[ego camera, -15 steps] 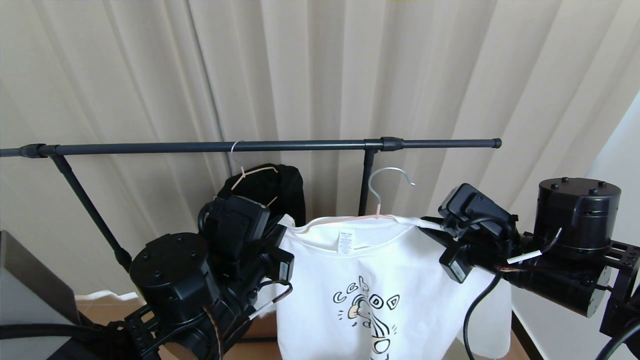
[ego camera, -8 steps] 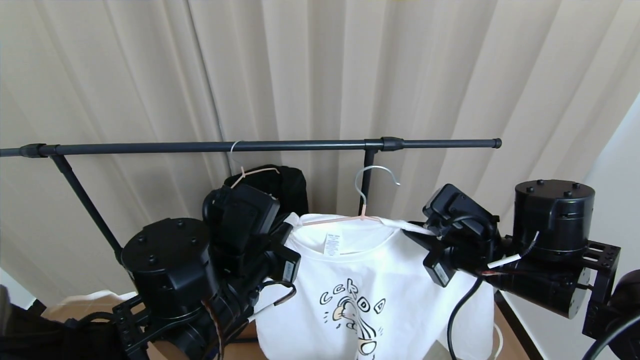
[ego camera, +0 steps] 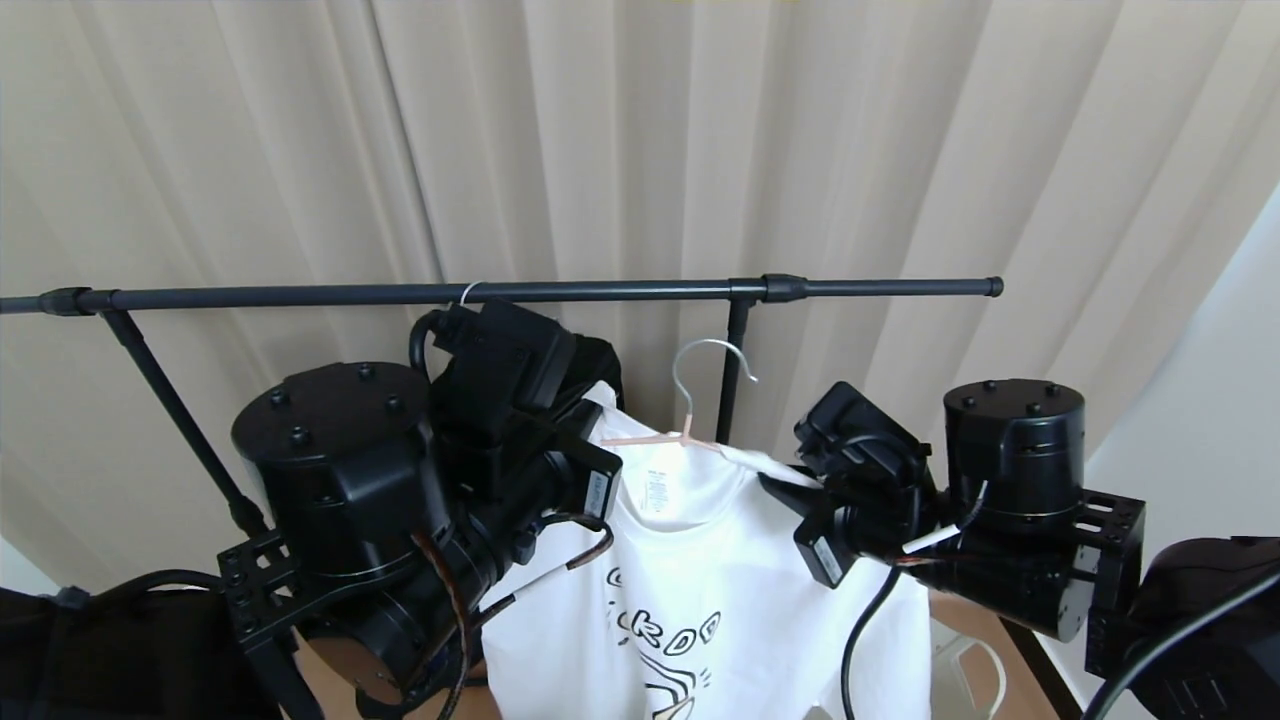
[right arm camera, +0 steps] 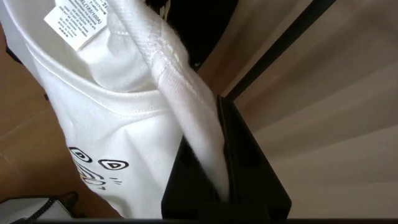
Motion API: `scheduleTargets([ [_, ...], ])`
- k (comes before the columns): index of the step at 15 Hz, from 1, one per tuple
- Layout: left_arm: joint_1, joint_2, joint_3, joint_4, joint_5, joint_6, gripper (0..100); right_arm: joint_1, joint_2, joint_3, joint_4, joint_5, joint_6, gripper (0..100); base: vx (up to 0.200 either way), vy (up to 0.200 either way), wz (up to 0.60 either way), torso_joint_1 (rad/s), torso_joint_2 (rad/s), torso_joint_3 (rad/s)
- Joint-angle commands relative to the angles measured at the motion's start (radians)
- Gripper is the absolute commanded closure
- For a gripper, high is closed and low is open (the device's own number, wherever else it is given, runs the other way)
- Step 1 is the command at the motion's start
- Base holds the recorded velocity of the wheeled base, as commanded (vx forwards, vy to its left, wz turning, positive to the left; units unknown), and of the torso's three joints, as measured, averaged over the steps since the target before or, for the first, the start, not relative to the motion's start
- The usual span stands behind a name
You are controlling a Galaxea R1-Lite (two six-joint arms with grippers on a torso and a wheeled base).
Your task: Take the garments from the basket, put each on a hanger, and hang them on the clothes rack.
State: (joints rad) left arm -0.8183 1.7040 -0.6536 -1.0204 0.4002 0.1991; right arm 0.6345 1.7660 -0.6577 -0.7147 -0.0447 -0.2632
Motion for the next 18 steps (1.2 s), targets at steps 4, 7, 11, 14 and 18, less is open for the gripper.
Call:
scheduleTargets([
  [4,-0.002,0.000,-0.018,0.002,0.000,-0.003,100,0.033,0.105,-0.037,-0.006,0.000,0.055,100,0.000,0.000,0.00,0.000,0.00,0.000],
  [7,-0.004,0.000,-0.023,0.002,0.000,-0.004,100,0.048,0.124,-0.056,-0.006,-0.004,0.107,100,0.000,0.000,0.00,0.000,0.00,0.000],
  [11,-0.019,0.008,-0.038,0.002,0.000,-0.010,100,0.048,0.124,-0.059,-0.015,0.006,0.165,100,0.000,0.000,0.00,0.000,0.00,0.000],
  [14,-0.032,0.020,-0.046,0.013,0.002,-0.037,100,0.045,0.119,-0.048,-0.123,0.012,0.177,100,0.000,0.000,0.00,0.000,0.00,0.000],
  [18,-0.032,0.017,-0.057,0.045,0.009,-0.063,100,0.037,0.093,-0.048,-0.129,0.057,0.208,100,0.000,0.000,0.00,0.000,0.00,0.000],
])
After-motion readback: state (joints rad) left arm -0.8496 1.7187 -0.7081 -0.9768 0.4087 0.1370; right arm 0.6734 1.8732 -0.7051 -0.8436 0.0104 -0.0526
